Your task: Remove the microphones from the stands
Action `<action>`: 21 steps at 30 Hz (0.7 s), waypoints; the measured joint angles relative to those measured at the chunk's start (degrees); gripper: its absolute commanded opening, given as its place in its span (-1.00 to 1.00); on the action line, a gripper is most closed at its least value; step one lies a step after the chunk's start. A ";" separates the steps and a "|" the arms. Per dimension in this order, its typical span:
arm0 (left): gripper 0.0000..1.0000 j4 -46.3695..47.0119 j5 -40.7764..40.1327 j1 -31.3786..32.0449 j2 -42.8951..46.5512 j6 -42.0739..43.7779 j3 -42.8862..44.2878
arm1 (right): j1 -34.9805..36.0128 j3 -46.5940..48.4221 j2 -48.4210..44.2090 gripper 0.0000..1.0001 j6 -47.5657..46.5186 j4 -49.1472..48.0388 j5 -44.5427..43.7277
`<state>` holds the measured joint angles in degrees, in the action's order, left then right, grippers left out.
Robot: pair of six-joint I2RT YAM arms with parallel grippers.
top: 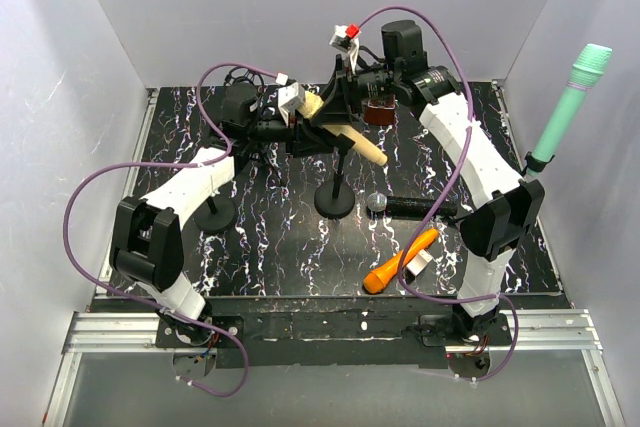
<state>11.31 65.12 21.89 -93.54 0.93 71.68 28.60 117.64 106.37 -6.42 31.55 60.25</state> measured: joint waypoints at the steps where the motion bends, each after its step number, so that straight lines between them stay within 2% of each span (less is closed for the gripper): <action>1: -1.00 0.02 0.11 0.00 0.00 0.17 0.00 | -0.04 0.00 0.00 -0.97 0.15 -0.02 -0.07; 8: -1.00 0.33 -0.59 -0.20 0.09 -0.46 0.00 | -0.13 3.72 1.03 -0.97 1.25 1.14 -1.14; 13: -1.00 1.46 -4.09 -0.92 1.29 -1.75 -0.09 | 0.13 10.45 3.89 -0.97 3.37 2.16 -4.15; 21: -1.00 3.10 -7.96 -0.87 4.52 -4.96 -0.92 | 1.73 14.25 3.82 -0.97 6.51 1.46 -8.15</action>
<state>14.41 57.17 21.02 -89.01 -4.03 70.76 30.33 131.90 110.19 0.10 33.01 52.10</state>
